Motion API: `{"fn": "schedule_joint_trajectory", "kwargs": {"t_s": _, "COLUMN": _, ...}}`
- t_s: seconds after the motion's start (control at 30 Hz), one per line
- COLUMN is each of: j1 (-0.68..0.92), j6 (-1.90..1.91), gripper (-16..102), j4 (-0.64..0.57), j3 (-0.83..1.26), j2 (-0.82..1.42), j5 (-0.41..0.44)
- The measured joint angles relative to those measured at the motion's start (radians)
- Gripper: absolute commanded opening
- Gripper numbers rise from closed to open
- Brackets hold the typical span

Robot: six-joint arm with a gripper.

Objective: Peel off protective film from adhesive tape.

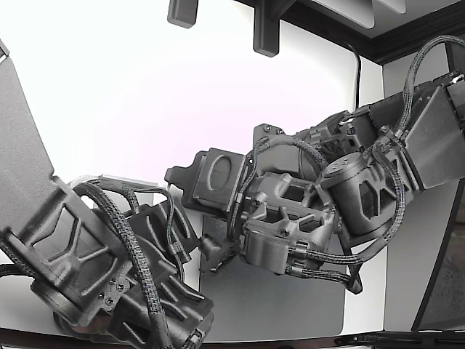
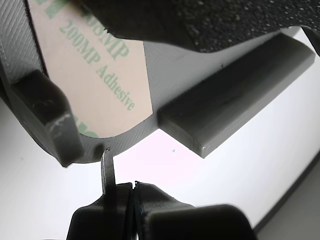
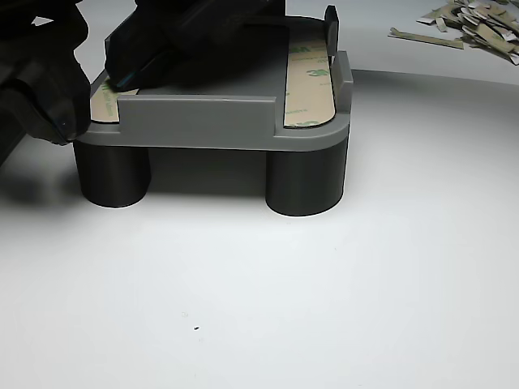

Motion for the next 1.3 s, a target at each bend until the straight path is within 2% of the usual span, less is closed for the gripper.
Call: {"fn": "schedule_joint_trajectory", "kwargs": {"t_s": 1.3, "j1": 0.002, "j6": -0.003, "gripper": -11, "j4": -0.031, "j3": 0.011, "j2": 0.0, "j5": 0.002}}
